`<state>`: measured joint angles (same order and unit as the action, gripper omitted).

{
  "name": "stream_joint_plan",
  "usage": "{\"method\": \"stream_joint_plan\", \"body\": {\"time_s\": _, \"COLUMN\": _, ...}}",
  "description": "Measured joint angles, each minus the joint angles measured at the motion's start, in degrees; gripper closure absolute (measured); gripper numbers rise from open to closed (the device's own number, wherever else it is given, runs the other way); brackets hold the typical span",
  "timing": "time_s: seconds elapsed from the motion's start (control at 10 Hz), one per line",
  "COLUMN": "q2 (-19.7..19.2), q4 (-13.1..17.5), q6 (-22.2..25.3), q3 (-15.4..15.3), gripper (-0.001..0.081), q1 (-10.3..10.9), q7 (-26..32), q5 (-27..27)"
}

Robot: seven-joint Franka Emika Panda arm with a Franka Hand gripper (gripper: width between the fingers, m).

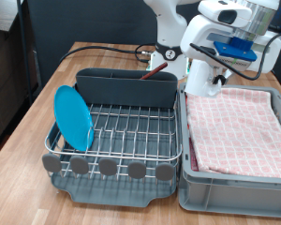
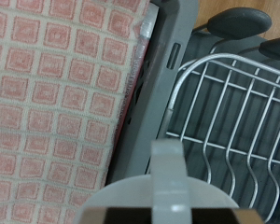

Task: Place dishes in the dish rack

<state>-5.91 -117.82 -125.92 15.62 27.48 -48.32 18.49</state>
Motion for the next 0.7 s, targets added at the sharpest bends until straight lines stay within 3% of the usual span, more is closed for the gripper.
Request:
{"method": "stream_joint_plan", "body": {"time_s": 0.3, "q2": -0.07, "q4": -0.64, "q6": -2.86, "q3": 0.74, "gripper": 0.0736, "q1": -0.44, "q7": 0.02, "q5": -4.13}}
{"method": "stream_joint_plan", "body": {"time_s": 0.7, "q2": -0.53, "q4": -2.64, "q6": -10.92, "q3": 2.36, "gripper": 0.0736, "q1": -1.74, "q7": 0.04, "q5": -8.07}}
